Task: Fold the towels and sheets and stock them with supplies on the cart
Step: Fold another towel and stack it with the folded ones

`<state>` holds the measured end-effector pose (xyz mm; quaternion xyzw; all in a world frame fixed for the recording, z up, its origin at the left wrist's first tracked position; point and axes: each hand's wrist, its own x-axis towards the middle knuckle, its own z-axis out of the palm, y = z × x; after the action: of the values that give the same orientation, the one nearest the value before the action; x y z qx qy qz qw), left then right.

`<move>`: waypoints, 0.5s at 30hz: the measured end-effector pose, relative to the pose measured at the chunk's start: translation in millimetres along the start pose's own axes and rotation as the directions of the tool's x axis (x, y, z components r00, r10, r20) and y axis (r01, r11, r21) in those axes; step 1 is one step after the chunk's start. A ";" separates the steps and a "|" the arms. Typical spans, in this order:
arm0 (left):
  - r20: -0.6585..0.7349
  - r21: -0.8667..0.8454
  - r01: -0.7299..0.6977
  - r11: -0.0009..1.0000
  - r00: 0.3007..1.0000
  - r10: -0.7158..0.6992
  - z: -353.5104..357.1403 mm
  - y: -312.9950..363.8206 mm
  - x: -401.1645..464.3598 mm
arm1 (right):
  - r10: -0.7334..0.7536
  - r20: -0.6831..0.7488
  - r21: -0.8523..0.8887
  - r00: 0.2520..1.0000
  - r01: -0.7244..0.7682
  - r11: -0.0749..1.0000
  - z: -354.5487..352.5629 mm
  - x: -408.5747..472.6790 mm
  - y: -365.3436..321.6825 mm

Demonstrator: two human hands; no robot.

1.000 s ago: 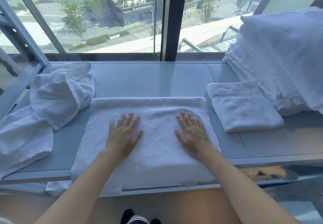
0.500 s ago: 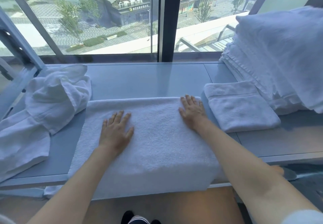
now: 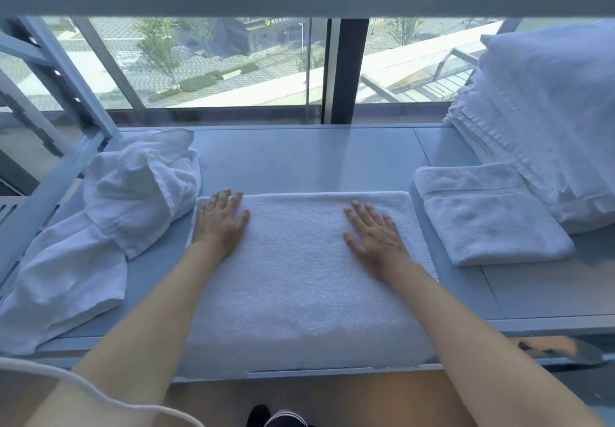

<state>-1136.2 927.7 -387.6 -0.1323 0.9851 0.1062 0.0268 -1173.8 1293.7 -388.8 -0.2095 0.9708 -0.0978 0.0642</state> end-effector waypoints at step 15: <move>0.090 0.033 -0.288 0.957 0.955 0.284 19.1 43.6 -148.7 | -0.167 0.017 0.042 0.986 0.166 0.985 8.4 -85.1 5.6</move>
<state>-1004.0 1010.8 -385.3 0.0168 0.9941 0.0918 0.0558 -1097.6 1333.0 -391.0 -0.2896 0.9470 -0.1204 0.0699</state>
